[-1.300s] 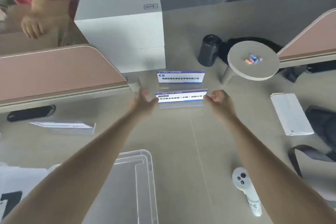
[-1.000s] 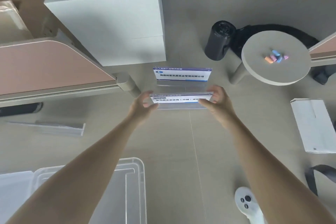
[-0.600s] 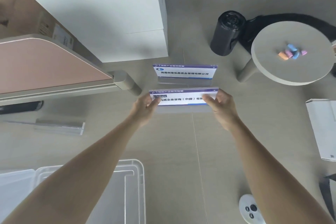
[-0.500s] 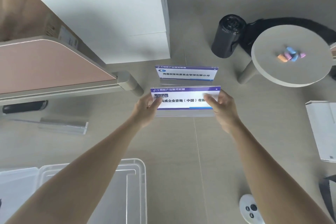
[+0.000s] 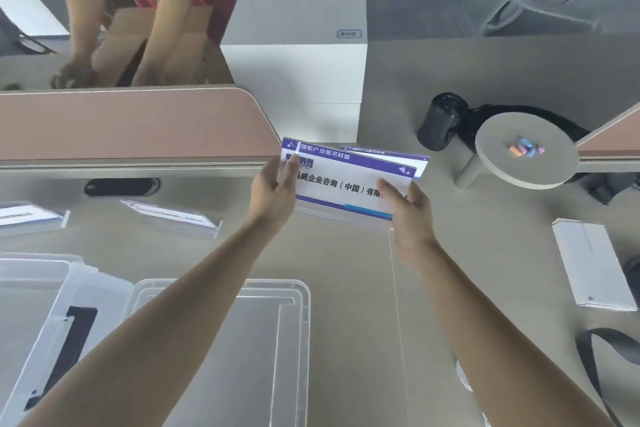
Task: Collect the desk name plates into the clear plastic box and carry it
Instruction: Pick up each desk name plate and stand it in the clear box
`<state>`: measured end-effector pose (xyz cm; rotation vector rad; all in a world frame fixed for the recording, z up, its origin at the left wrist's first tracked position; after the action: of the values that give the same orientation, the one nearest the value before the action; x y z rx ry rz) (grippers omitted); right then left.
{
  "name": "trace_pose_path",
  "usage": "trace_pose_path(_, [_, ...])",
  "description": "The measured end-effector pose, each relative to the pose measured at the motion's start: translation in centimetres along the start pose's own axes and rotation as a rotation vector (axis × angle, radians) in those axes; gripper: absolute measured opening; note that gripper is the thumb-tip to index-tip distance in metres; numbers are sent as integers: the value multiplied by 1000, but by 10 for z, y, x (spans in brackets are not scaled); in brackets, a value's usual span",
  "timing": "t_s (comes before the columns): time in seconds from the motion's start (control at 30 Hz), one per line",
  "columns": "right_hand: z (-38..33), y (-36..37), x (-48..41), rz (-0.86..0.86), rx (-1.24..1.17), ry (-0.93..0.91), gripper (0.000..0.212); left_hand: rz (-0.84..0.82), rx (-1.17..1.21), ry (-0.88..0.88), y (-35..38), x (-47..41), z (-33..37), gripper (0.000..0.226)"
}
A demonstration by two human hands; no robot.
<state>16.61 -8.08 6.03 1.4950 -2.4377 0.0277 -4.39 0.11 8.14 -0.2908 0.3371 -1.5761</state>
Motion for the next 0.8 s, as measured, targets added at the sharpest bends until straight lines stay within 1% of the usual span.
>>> trace_pose_path(0.13, [-19,47,47,-51,18,-20,11,22,43,13,-71,30,10,40])
trace_pose_path(0.3, [-34,120,117,-148,126,-74,6,39,80,30,-171,74,13,24])
trace_pose_path(0.33, [-35,136,131,-175,136,-86,7,47,95,11,-192,82,8,28])
trace_pose_path(0.4, [-34,167,161,-237,144,-87,11,89,83,-32,-233,99,-3,45])
trace_pose_path(0.47, [-27,196,186,-269,154,-59,28,151,46,-29,-272,121,-11,57])
trace_pose_path(0.5, [-23,210,199,-284,155,-36,32,175,37,-1,-291,133,-14,60])
trace_pose_path(0.57, [-18,237,224,-338,163,2,28,216,12,52,-328,158,-22,63])
trace_pose_path(0.6, [-18,250,236,-356,196,-9,30,239,9,57,-346,170,-26,63])
trace_pose_path(0.67, [-24,275,257,-364,318,-118,37,295,-2,49,-383,190,-38,65])
trace_pose_path(0.73, [-35,299,278,-375,497,-295,43,337,-29,46,-418,208,-46,64])
trace_pose_path(0.8, [-47,328,300,-450,692,-480,48,364,-73,52,-450,222,-53,61])
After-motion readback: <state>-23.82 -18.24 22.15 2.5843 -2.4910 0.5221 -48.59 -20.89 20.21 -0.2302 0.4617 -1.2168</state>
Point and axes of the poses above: each hand's wrist, its own x-axis away from the middle knuckle, its own y-axis out of the palm, z = x × y, the point moved 4 cm from there along -x, towards the middle knuckle, and after that the axes turned 1 degree about -x, right-handed, at the moved point
